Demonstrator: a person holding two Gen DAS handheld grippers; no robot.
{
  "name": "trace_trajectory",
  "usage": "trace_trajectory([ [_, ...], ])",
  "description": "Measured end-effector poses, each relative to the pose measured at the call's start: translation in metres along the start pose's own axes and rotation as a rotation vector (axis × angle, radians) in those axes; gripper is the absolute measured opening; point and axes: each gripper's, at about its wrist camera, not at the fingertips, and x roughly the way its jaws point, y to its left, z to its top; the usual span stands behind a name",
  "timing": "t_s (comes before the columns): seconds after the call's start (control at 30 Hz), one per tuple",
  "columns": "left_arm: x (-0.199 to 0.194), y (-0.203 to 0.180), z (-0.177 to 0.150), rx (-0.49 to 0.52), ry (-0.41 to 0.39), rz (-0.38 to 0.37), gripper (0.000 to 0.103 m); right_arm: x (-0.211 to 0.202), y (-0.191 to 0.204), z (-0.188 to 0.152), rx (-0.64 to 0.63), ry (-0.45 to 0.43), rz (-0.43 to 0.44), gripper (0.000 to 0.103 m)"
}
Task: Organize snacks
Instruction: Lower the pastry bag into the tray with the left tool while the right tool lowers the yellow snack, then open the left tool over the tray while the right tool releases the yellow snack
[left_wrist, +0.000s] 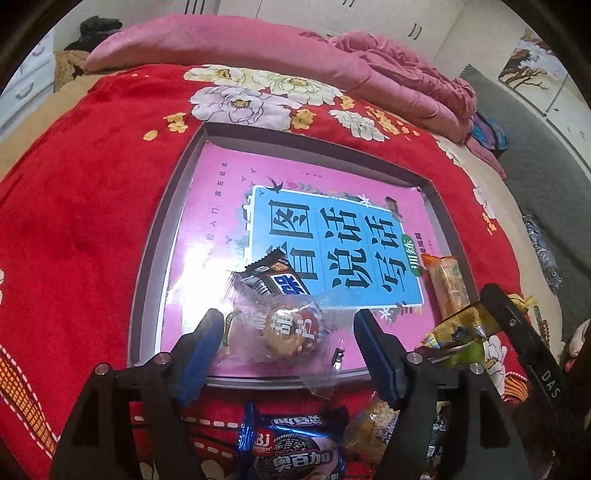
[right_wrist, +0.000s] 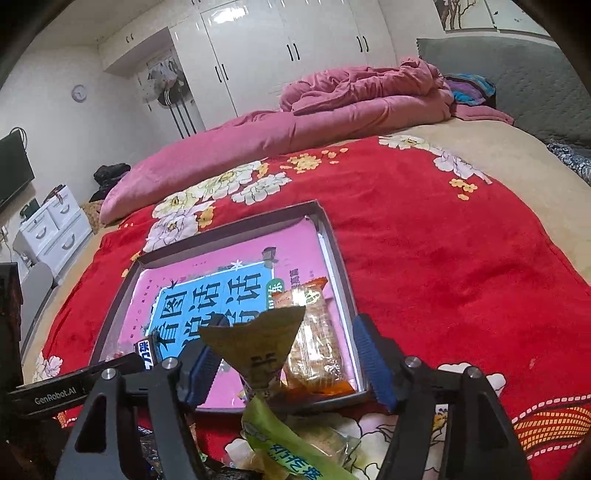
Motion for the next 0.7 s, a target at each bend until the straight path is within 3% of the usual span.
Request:
trace_trajectory([
  [0.7, -0.028, 0.011, -0.002, -0.026, -0.096, -0.032, 0.076, -0.015, -0.005, 0.002, -0.001, -0.047, -0.002, 0.081],
])
